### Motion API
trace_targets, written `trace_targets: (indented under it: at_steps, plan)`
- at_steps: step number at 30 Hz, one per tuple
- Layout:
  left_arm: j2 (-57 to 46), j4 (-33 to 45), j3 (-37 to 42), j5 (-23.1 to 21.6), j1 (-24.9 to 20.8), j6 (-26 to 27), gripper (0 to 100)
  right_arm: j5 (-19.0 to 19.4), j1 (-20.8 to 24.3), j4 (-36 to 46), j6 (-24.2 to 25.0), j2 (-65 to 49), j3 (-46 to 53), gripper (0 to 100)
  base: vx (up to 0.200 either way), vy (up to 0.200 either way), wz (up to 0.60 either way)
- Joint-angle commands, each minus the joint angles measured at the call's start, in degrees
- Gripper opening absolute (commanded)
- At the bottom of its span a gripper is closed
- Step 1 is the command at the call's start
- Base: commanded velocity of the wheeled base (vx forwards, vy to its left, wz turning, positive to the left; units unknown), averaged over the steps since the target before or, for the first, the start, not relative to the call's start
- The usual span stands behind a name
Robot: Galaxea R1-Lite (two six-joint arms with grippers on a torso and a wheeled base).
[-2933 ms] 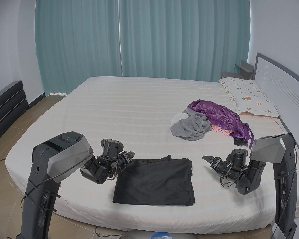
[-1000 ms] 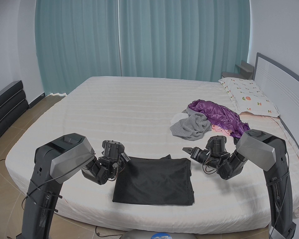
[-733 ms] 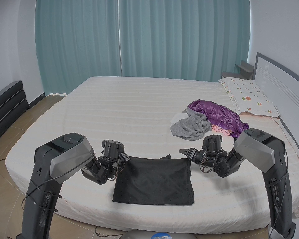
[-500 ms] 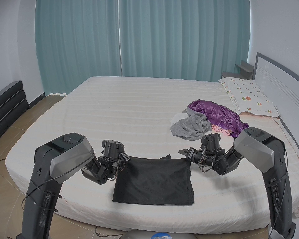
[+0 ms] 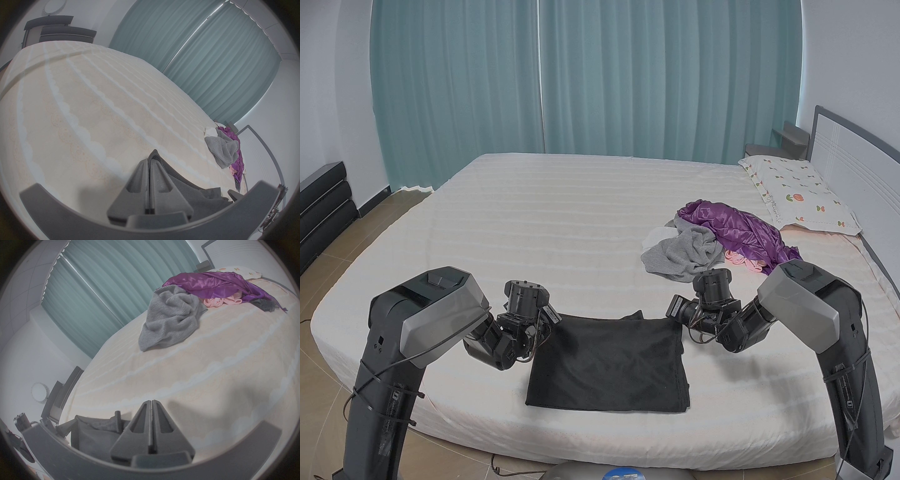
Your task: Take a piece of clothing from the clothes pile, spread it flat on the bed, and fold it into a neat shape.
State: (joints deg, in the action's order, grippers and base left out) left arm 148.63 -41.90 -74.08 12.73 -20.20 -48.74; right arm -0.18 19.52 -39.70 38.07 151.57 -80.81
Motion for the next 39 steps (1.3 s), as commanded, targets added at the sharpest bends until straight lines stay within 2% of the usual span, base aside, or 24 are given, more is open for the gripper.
trace_targets:
  at_steps: [1,10,13,14,16,25,26,39]
  plan:
    - [0.1,0.0,-0.1,0.1,0.0,0.0,0,-0.3,-0.8,0.0,0.1,0.2,-0.7,0,0.0,0.0,0.0]
    - [0.3,0.1,-0.4,0.2,0.0,0.1,0,-1.7,-1.3,-0.2,1.6,-0.9,0.4,0,0.0,0.0,0.0]
    - [0.3,0.0,-0.4,0.2,0.0,0.1,0,-0.2,-1.2,-0.2,2.4,-2.9,3.8,0,0.0,0.0,0.0]
    - [0.3,0.0,-0.4,0.2,0.0,0.1,0,0.2,-1.1,-0.2,2.4,-3.0,4.1,100,0.0,0.0,0.0]
    - [0.3,0.0,-0.4,0.2,0.0,0.1,0,1.9,-0.9,0.0,2.3,-3.9,5.2,100,0.0,0.0,0.0]
    - [0.3,0.0,-0.4,0.2,0.0,0.1,0,2.9,1.3,0.3,1.4,-2.7,6.6,100,0.0,0.0,0.0]
    - [0.3,0.0,-0.4,0.2,0.0,0.1,0,2.9,1.2,0.2,1.4,-2.9,6.6,0,0.0,0.0,0.0]
    - [0.9,-0.1,-0.8,0.3,0.0,0.8,0,1.9,0.2,-0.2,2.4,-3.0,5.3,0,0.0,0.0,0.0]
